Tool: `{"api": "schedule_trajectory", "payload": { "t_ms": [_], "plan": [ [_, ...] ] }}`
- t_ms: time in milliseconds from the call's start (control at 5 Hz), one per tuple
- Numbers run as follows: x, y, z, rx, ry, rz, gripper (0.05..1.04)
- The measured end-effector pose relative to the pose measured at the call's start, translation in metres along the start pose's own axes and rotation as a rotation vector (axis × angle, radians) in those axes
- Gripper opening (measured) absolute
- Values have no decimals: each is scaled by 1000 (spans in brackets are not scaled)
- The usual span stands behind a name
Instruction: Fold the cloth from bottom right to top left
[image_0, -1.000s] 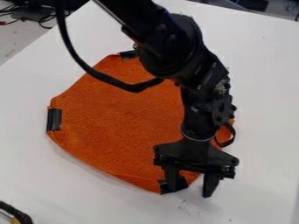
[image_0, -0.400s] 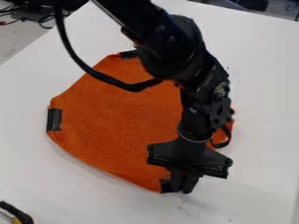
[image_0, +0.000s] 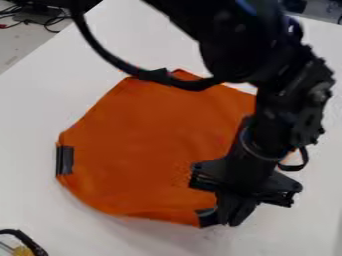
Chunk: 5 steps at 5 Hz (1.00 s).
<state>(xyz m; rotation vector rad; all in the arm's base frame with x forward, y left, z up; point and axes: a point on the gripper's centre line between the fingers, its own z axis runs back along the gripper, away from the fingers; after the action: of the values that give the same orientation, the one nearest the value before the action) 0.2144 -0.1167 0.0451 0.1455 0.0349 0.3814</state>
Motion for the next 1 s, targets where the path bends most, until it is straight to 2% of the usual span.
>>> {"api": "schedule_trajectory", "payload": {
  "t_ms": [200,600,800,1000],
  "plan": [
    [12,-7,21,17,-33,-36,55],
    [76,4,45,55,-67,-122,55],
    [128,14,44,74,-47,-206,55],
    [162,28,30,58,-29,-247,55]
  ]
}}
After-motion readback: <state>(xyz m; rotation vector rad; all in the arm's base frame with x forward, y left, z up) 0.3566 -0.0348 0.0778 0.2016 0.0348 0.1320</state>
